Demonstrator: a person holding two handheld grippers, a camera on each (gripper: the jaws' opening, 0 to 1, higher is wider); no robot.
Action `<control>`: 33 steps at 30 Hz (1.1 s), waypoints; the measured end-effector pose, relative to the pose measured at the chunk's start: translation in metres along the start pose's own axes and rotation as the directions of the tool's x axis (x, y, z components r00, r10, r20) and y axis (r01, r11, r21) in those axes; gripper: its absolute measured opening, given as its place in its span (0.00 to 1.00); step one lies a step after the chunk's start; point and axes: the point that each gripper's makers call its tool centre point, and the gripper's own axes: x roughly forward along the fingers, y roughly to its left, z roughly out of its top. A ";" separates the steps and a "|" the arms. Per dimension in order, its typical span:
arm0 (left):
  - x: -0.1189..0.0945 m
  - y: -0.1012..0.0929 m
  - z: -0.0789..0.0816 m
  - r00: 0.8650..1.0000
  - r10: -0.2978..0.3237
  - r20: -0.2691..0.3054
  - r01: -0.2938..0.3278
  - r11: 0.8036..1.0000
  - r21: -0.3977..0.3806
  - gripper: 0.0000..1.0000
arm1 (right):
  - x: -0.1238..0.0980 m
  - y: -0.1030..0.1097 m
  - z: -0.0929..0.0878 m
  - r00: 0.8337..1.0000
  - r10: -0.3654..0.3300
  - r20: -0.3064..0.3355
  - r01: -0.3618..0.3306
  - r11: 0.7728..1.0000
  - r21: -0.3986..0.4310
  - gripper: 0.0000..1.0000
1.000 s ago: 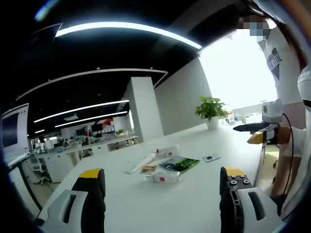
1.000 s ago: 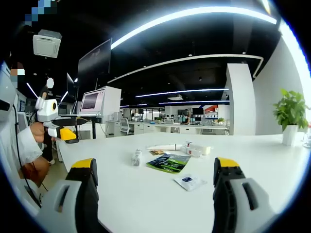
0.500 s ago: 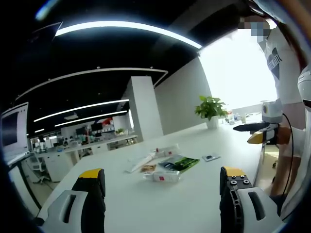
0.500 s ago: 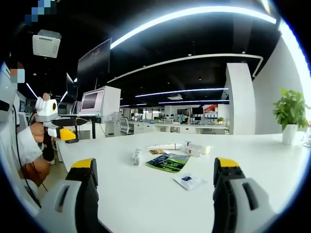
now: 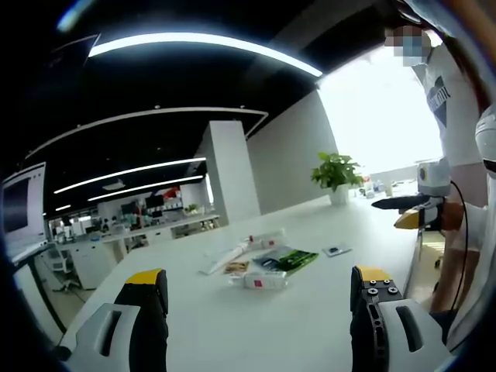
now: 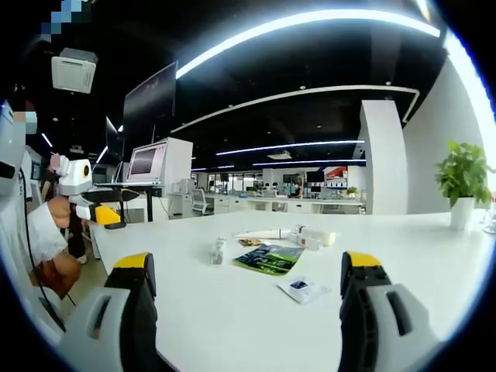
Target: Arrange the skincare products in the storage area until every visible bottle or jar stands upright without overlapping.
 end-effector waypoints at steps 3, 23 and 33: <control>0.000 0.000 0.000 1.000 0.000 0.000 0.000 1.000 -0.002 1.00 | 0.000 0.000 0.000 1.000 0.000 0.003 0.000 1.000 0.001 1.00; 0.002 0.000 0.006 1.000 -0.014 0.010 0.014 0.999 -0.033 1.00 | 0.005 -0.001 0.004 1.000 0.003 0.014 -0.003 1.000 0.004 1.00; 0.004 0.003 0.010 1.000 -0.012 0.014 0.012 1.000 -0.021 1.00 | 0.015 -0.002 0.006 1.000 0.017 0.024 -0.017 1.000 0.016 1.00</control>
